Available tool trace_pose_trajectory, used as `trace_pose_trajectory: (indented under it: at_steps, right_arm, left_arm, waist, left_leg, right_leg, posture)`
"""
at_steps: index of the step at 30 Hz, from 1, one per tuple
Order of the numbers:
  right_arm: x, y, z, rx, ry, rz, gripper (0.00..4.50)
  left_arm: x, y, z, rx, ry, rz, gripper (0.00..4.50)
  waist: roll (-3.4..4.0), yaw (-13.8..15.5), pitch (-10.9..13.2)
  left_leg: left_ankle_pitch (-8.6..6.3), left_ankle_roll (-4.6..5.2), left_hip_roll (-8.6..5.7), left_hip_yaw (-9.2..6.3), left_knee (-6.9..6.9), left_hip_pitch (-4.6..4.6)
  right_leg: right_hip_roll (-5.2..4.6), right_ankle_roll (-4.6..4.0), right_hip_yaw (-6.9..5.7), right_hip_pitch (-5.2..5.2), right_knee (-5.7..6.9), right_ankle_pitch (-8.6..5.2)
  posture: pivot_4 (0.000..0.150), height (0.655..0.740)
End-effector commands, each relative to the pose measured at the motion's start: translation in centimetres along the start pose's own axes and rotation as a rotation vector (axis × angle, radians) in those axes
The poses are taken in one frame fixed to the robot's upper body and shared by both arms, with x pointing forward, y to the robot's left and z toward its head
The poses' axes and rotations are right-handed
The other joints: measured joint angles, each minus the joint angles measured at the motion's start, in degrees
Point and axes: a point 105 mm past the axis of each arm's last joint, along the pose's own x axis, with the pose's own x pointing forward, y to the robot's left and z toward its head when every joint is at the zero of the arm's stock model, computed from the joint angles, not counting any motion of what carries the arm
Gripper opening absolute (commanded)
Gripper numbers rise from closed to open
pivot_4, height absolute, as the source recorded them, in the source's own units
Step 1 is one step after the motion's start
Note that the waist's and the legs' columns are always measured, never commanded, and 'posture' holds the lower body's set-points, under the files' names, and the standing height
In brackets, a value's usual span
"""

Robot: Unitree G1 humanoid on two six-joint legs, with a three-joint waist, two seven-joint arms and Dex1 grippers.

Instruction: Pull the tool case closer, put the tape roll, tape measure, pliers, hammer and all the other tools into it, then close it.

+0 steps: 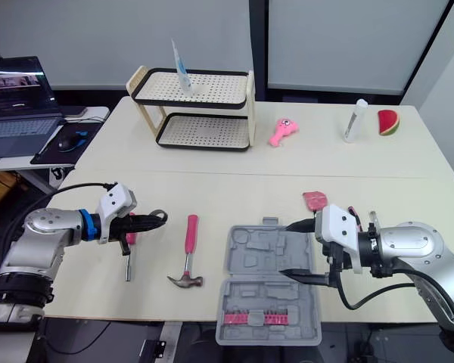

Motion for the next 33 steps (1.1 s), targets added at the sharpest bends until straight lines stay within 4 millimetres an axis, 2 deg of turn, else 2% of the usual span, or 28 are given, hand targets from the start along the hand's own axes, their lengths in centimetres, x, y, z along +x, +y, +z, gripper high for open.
trace_pose_trajectory:
  at_steps: [1,4,8,16,24,33]
  right_arm:
    - [-0.8,-0.6,0.1,-0.033,0.039,-0.06,4.5]
    - [-1.0,-0.9,-0.5,-0.033,0.074,-0.089,4.5]
    - [-0.9,-1.1,-0.5,-0.017,0.07,-0.116,4.5]
    - [-0.6,-1.4,-0.9,-0.023,0.096,-0.148,4.5]
    - [-0.6,-1.1,-1.0,-0.02,0.109,-0.149,4.5]
    - [-0.7,-1.1,-1.0,-0.022,0.115,-0.152,4.5]
  left_arm:
    - [2.5,-3.2,2.7,0.035,-0.047,-0.117,0.02]
    - [5.2,-4.7,4.2,0.041,-0.088,-0.154,0.02]
    - [8.6,-5.3,5.5,0.004,-0.123,-0.16,0.02]
    - [12.3,-5.6,5.0,-0.058,-0.109,-0.189,0.02]
    - [13.8,-5.8,3.5,-0.088,-0.083,-0.196,0.02]
    - [14.4,-5.4,2.3,-0.091,-0.057,-0.171,0.02]
  waist:
    - [0.0,0.2,0.0]
    - [-0.01,0.1,0.0]
    - [-0.04,0.1,0.0]
    - [-0.04,0.0,0.0]
    - [-0.05,0.0,0.0]
    - [-0.05,0.0,0.0]
  left_leg:
    - [0.0,0.0,0.0,-0.02,0.0,0.01]
    - [0.0,0.0,-0.03,0.01,0.02,0.04]
    - [0.0,0.0,-0.01,0.0,0.03,0.03]
    - [0.0,0.0,-0.02,0.02,0.03,0.06]
    - [0.0,0.0,-0.04,0.02,0.05,0.04]
    - [0.0,0.0,-0.05,0.03,0.05,0.04]
  right_leg:
    - [0.0,0.0,-0.02,0.04,-0.01,0.0]
    - [0.07,0.0,0.0,0.13,-0.02,0.0]
    - [0.14,0.0,-0.02,0.13,-0.04,0.0]
    - [0.15,0.0,-0.02,0.14,-0.04,0.0]
    - [0.13,0.0,-0.01,0.14,-0.05,0.0]
    - [0.13,0.0,-0.02,0.15,-0.05,0.0]
  posture:
    - [0.15,0.729]
    - [0.15,0.729]
    - [0.15,0.729]
    - [0.15,0.729]
    - [0.15,0.729]
    - [0.15,0.729]
